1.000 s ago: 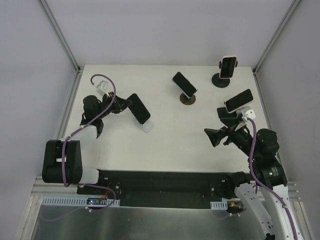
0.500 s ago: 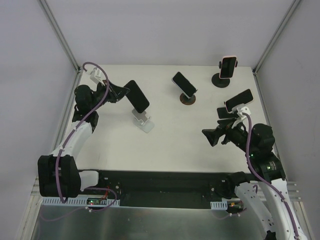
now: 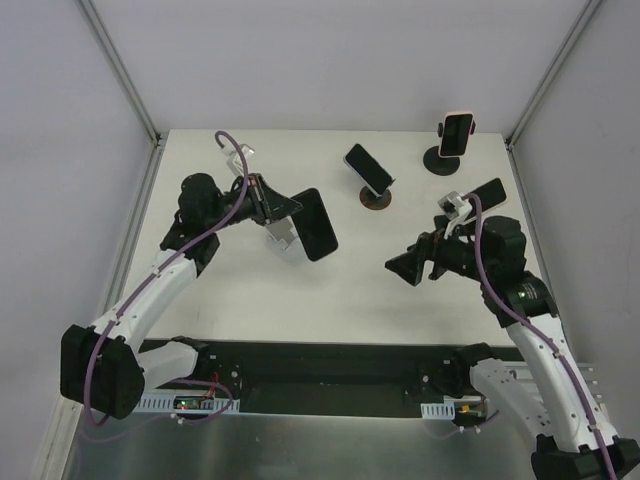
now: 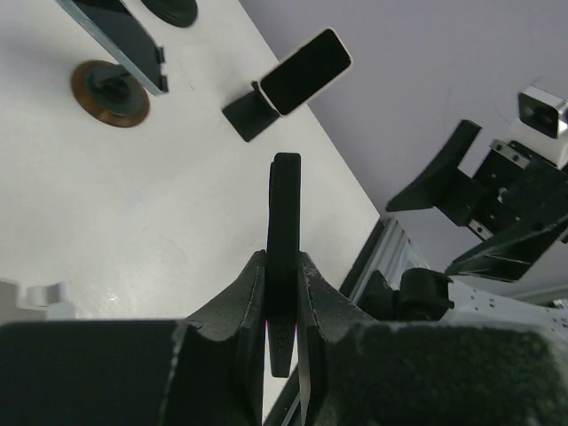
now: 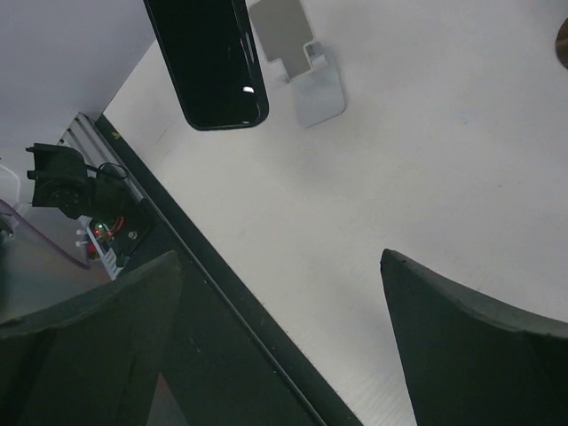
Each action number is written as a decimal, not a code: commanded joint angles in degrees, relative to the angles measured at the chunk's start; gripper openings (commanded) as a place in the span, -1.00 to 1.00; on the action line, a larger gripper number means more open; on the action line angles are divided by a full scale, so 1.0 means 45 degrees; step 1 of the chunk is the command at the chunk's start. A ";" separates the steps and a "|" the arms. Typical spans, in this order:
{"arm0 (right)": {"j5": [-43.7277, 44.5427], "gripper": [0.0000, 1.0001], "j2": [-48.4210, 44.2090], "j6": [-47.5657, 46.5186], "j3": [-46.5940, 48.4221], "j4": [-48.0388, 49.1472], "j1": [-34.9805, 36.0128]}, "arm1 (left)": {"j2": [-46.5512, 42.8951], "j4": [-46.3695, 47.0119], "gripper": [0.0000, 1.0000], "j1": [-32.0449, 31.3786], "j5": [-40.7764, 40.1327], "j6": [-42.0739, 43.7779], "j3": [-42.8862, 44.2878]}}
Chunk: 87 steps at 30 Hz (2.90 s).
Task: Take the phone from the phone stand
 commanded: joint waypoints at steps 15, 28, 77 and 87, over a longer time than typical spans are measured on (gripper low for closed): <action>0.8027 0.92 0.2061 0.1570 0.0829 0.0613 0.6628 | 0.0440 0.0338 -1.00 -0.5848 -0.4171 -0.0952 0.0386; 0.9768 0.92 0.2081 0.2527 0.0536 0.2020 0.8839 | -0.0321 0.0221 -1.00 -0.7276 -0.6339 -0.1284 -0.0259; 1.2327 0.90 0.1964 0.3114 -0.0754 0.0360 0.9817 | 0.0596 0.1120 -1.00 -0.8585 -0.7922 -0.2514 0.0073; 1.2737 0.45 0.2217 0.2802 -0.0323 0.0048 0.9817 | 0.0928 0.0886 -1.00 -0.8702 -0.7844 -0.2417 0.0229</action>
